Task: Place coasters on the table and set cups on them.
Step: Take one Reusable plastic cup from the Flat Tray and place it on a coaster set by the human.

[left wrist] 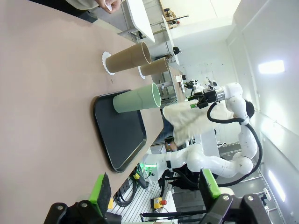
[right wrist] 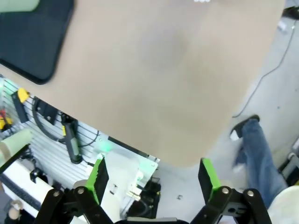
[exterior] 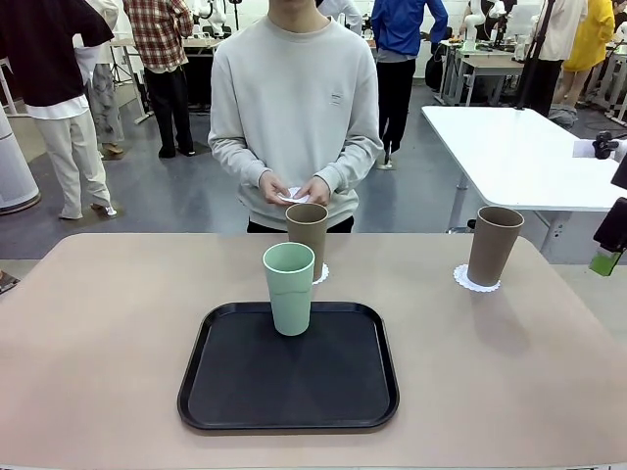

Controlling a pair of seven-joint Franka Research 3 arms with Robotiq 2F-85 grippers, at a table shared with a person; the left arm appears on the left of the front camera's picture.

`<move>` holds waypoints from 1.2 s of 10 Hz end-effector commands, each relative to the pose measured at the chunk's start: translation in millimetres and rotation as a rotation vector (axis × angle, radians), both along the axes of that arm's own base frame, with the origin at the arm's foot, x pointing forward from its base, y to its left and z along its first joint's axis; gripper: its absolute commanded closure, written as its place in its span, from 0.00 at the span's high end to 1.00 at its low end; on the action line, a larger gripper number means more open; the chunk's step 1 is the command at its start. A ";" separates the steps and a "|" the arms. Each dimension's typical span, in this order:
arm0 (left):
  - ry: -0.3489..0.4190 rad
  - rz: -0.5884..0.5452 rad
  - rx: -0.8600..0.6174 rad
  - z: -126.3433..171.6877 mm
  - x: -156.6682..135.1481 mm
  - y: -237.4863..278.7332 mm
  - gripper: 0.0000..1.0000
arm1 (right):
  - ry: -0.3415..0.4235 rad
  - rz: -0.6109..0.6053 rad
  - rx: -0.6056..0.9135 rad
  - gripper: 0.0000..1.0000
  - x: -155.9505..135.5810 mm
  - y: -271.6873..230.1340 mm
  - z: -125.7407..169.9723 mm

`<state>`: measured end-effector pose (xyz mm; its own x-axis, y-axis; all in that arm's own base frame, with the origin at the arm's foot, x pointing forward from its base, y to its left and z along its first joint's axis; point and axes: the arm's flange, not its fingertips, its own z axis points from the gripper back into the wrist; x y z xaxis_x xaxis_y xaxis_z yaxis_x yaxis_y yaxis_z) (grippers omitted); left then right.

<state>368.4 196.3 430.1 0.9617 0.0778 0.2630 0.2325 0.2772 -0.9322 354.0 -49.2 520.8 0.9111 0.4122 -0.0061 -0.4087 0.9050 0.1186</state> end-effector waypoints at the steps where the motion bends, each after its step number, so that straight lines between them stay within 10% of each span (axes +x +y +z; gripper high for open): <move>1: -0.007 0.001 -0.006 1.8 -0.9 1.0 1.00 | -0.008 0.030 -0.055 1.00 3.3 -3.7 -2.2; 7: -0.007 0.001 -0.006 1.8 -0.9 1.0 1.00 | 0.158 0.047 0.873 1.00 16.8 -104.1 13.5; 12: -0.007 0.001 -0.006 1.8 -0.9 1.0 1.00 | 0.121 -0.273 1.054 1.00 41.5 -175.8 -22.8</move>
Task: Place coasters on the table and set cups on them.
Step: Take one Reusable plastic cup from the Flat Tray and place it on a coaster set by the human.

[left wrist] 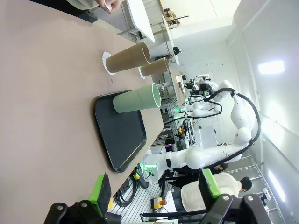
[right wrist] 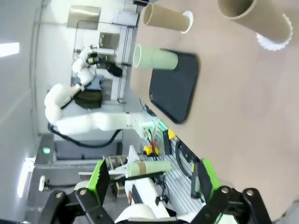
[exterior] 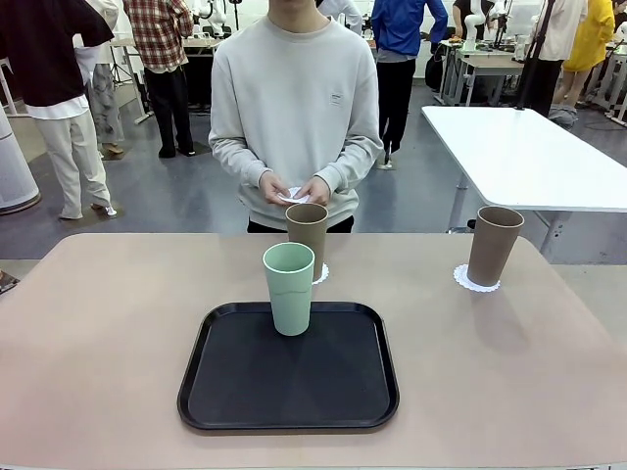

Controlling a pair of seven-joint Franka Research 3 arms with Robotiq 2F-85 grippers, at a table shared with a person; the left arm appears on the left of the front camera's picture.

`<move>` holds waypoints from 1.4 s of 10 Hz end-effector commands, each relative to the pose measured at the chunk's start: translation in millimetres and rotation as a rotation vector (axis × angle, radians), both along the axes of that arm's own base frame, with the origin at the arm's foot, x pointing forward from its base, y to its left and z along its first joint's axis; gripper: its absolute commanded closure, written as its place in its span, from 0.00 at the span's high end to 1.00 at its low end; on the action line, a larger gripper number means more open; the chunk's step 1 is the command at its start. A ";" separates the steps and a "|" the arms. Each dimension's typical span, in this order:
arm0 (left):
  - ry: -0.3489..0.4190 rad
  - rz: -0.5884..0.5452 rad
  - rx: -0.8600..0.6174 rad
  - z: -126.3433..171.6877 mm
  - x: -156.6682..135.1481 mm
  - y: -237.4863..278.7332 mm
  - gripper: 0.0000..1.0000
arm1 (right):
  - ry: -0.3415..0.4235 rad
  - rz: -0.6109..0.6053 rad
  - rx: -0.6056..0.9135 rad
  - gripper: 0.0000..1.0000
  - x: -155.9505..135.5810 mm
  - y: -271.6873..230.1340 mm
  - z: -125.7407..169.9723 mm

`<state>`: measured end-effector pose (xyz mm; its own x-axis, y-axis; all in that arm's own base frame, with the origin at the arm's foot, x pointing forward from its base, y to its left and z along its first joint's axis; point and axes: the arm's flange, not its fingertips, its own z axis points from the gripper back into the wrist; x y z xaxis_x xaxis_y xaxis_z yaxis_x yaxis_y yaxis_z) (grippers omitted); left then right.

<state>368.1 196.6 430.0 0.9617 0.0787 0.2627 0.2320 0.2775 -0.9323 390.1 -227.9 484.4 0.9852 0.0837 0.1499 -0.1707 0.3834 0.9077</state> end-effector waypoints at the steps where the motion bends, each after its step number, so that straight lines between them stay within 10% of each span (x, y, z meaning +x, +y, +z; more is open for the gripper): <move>1: -0.007 0.000 -0.006 1.9 -0.6 0.7 1.00 | 0.020 -0.059 0.024 1.00 4.5 -6.7 9.0; 14: -0.007 0.000 -0.006 1.9 -0.6 0.7 1.00 | 0.091 -0.203 0.071 1.00 -19.7 -66.5 -43.7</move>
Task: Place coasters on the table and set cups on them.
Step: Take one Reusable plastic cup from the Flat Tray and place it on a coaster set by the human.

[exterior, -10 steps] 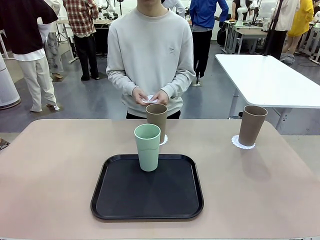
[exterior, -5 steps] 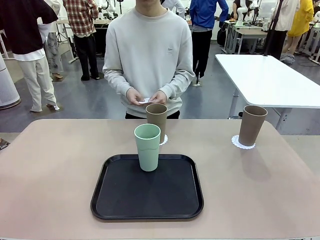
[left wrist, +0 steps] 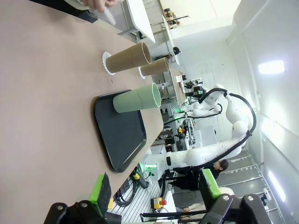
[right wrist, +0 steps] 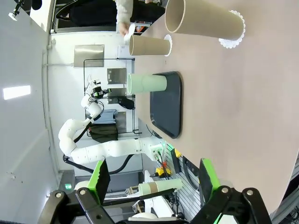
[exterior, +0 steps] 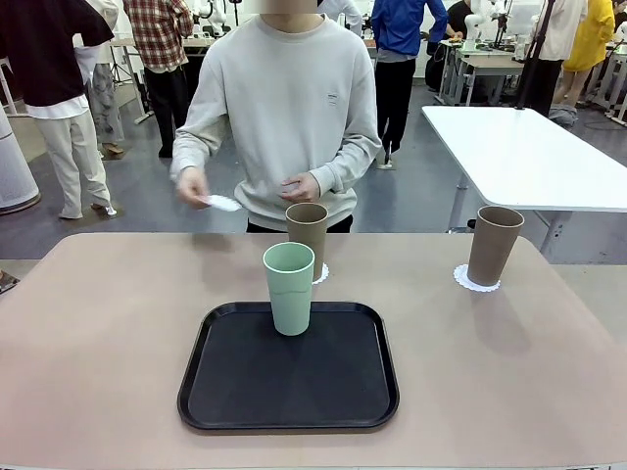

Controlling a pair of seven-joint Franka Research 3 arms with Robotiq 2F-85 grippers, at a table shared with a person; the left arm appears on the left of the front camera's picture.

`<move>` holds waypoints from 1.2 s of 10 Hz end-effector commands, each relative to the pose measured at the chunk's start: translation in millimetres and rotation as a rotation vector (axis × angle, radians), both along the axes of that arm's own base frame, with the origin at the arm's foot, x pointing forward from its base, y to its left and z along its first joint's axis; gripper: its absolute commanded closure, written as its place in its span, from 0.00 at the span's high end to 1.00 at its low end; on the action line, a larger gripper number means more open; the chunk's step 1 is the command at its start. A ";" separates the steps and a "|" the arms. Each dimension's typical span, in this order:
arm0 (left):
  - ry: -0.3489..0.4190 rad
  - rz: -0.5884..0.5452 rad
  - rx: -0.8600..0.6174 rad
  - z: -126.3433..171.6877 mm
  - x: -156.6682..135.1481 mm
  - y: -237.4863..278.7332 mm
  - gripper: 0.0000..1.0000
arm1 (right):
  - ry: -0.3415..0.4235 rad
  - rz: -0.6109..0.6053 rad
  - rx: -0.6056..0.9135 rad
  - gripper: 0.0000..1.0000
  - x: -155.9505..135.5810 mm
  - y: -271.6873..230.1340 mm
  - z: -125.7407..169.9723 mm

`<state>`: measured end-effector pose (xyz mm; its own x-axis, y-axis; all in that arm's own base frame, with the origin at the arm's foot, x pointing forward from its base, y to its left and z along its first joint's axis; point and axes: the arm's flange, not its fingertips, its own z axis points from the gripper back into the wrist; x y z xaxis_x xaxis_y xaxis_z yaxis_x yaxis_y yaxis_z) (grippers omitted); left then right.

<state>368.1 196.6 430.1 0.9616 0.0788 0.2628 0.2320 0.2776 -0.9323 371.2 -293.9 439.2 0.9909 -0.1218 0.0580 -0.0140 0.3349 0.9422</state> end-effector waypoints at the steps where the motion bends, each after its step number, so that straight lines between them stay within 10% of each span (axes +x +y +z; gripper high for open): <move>1: -0.007 0.000 -0.006 1.9 -0.6 0.7 1.00 | 0.000 -0.003 -0.001 1.00 -0.7 -0.4 1.5; 12: -0.007 0.000 -0.006 1.9 -0.6 0.7 1.00 | 0.000 -0.003 -0.001 1.00 -0.7 -0.4 1.5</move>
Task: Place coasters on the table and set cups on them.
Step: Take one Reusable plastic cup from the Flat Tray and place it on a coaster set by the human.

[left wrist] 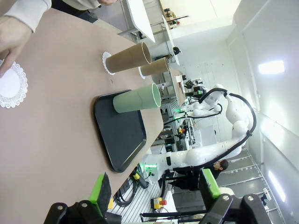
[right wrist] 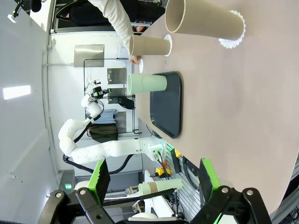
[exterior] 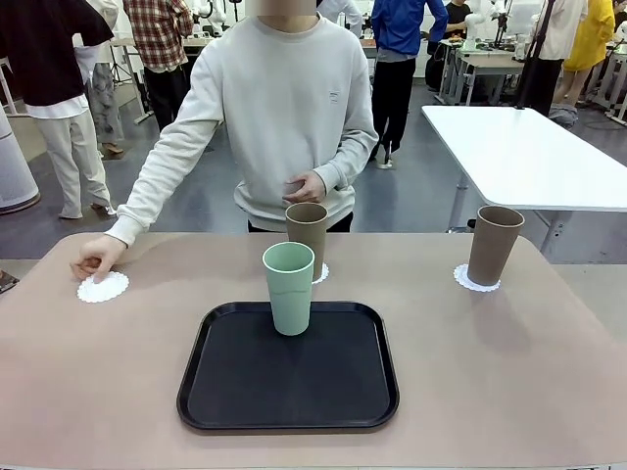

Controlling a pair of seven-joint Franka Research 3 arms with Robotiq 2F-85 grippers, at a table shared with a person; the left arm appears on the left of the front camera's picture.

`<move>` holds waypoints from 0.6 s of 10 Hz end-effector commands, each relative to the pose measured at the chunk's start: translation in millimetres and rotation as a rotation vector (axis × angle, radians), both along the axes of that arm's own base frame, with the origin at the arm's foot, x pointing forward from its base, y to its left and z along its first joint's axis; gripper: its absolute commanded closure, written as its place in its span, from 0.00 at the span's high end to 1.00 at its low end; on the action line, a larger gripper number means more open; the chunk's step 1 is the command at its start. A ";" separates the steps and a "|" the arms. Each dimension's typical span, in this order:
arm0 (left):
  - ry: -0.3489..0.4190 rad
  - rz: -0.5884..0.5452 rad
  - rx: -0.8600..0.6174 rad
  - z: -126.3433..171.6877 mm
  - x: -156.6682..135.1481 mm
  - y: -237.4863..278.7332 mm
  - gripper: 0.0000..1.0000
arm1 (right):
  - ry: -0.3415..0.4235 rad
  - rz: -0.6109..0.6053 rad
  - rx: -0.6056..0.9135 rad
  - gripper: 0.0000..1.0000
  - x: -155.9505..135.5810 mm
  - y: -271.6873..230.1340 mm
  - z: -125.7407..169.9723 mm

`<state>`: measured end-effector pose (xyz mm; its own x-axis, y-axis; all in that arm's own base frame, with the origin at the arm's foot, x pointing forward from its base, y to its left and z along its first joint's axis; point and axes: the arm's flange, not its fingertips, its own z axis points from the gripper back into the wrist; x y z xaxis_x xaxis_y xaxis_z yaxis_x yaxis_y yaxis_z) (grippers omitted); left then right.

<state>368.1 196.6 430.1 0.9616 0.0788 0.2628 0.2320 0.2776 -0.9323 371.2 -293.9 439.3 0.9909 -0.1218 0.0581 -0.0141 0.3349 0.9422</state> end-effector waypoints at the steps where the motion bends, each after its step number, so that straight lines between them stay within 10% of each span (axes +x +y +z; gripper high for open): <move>1: -0.007 0.000 -0.006 1.9 -0.6 0.7 1.00 | 0.000 -0.003 -0.001 1.00 -0.7 -0.4 1.4; 6: -0.007 0.000 -0.006 1.9 -0.6 0.7 1.00 | 0.000 -0.003 -0.001 1.00 -0.7 -0.4 1.4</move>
<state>368.1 196.6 430.1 0.9616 0.0788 0.2628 0.2320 0.2776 -0.9323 371.1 -293.9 439.3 0.9909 -0.1218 0.0581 -0.0141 0.3349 0.9422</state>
